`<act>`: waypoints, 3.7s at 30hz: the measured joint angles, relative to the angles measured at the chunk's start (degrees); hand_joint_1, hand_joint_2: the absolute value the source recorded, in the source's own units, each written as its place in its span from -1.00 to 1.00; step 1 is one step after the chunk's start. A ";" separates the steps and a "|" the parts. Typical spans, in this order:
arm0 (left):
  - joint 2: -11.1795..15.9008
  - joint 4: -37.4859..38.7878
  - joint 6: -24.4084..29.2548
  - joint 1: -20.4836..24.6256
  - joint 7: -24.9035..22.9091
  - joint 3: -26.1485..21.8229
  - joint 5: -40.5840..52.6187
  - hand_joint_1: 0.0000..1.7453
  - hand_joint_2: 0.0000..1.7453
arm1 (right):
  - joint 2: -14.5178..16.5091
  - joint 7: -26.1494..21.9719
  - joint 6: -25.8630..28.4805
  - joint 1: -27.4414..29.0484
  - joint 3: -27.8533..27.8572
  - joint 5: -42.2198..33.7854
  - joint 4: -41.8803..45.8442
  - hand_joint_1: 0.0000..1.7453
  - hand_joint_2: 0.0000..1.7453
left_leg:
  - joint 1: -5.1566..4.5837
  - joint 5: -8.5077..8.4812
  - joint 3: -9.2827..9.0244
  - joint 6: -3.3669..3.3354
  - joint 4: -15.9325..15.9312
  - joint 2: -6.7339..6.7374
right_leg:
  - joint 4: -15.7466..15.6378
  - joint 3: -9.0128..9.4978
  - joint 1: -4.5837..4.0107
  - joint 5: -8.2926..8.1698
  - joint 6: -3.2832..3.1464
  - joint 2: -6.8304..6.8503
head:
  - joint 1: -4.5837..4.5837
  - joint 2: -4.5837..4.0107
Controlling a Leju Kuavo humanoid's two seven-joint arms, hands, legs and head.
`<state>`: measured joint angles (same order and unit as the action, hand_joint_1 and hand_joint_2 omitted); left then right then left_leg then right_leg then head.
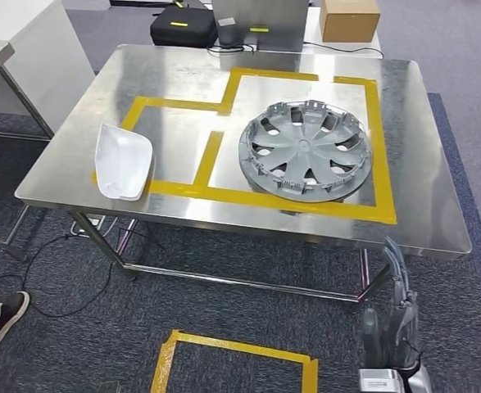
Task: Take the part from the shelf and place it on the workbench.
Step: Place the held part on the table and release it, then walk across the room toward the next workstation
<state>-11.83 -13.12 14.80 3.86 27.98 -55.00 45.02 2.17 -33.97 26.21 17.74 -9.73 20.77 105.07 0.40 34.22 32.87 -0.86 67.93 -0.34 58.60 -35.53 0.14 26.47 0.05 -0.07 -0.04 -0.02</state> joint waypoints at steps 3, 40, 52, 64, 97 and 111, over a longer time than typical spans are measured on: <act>-0.25 -0.08 0.38 0.09 0.01 -0.52 -0.30 -1.00 -1.00 | 2.24 -0.82 -4.07 1.93 3.52 -2.05 -2.46 -1.00 -1.00 | -1.23 -1.64 -6.73 -1.61 -10.38 0.14 | -0.13 -0.77 -0.34 -1.34 0.39 0.01 | 0.06 0.00; -1.41 -0.12 0.76 -0.60 -1.96 -6.03 2.69 -1.00 -1.00 | 10.79 22.51 -12.11 -16.67 53.71 31.25 -90.17 -1.00 -1.00 | -0.94 -4.91 -5.74 -2.07 -13.25 0.31 | 5.45 -0.87 0.02 5.22 2.11 0.67 | 0.74 0.00; 0.64 -0.12 -0.67 -0.50 -3.88 -7.59 1.87 -1.00 -1.00 | 10.37 21.83 -12.26 -17.10 48.82 36.28 -91.98 -1.00 -1.00 | -1.06 -7.13 -1.48 -0.27 -11.30 -4.49 | -3.41 7.77 0.37 3.20 0.57 -3.11 | 0.69 0.00; 2.29 -0.10 -1.08 -0.41 -4.52 -8.37 3.68 -1.00 -1.00 | 10.33 24.58 -14.20 -17.27 45.70 40.72 -93.08 -1.00 -1.00 | 0.21 -6.81 -1.78 2.08 -10.39 3.83 | -3.29 7.90 0.63 3.68 1.26 5.30 | -0.31 0.00; 0.97 -0.04 -0.18 -0.45 -4.20 -8.32 5.17 -1.00 -1.00 | 9.87 25.19 -13.37 -16.77 44.75 41.40 -93.29 -1.00 -1.00 | -0.88 -6.60 -0.99 0.10 -10.26 3.42 | -1.96 6.95 0.36 4.17 1.59 6.94 | -0.44 0.00; 0.56 -0.02 0.08 -0.17 -5.68 -8.31 6.54 -1.00 -1.00 | 9.24 24.41 -15.31 -16.56 44.80 41.37 -93.55 -1.00 -1.00 | -0.83 -7.59 0.33 -0.56 -9.72 -6.12 | -0.79 5.42 0.78 4.00 1.21 -5.08 | 0.03 0.00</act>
<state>-11.26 -13.14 14.88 3.69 22.30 -63.31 51.56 11.41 -9.55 10.90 1.18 35.06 62.15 11.52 -0.43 26.63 33.20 -1.42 58.21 -6.46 57.81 -30.11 0.92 30.47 1.26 -5.15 -0.02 -0.02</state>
